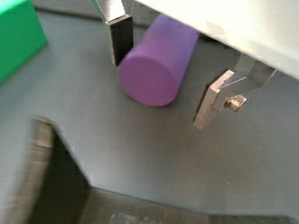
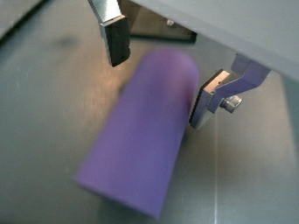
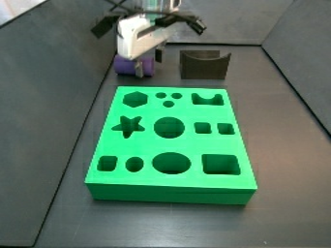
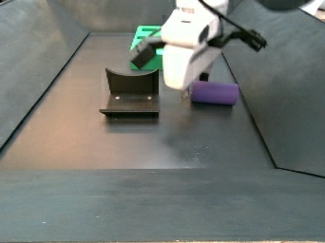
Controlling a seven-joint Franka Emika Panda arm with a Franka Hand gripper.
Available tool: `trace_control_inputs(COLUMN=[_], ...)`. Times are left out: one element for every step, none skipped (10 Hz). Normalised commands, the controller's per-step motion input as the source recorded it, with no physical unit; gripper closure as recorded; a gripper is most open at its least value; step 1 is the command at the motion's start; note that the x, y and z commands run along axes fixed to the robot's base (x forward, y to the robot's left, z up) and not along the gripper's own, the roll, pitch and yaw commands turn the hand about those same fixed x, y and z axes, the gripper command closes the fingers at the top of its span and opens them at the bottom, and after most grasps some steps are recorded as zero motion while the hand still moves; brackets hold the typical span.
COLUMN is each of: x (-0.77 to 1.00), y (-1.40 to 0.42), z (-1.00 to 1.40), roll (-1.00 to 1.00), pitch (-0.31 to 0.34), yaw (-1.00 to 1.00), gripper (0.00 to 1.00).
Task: Pick up the round object. Move up. Place the round object on the fixture. Regrasp the round object. Move to above the board. Insert the round object.
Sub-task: Pick up the round object.
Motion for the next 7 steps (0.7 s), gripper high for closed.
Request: trace_control_inputs(x=[-0.16, -0.15, -0.15, -0.15, -0.11, -0.05, 0.0], y=[0.0, 0.01, 0.02, 0.01, 0.0, 0.14, 0.02], z=[-0.69, -0.68, -0.69, -0.69, -0.53, -0.02, 0.0], roll=[0.09, 0.07, 0.05, 0.06, 0.11, 0.0, -0.01], pitch=[-0.113, -0.121, -0.117, -0.111, -0.113, -0.101, 0.0], yaw=[1.0, 1.0, 1.0, 1.0, 1.0, 0.49, 0.0], gripper=[0.0, 0.0, 0.0, 0.0, 0.0, 0.0, 0.0])
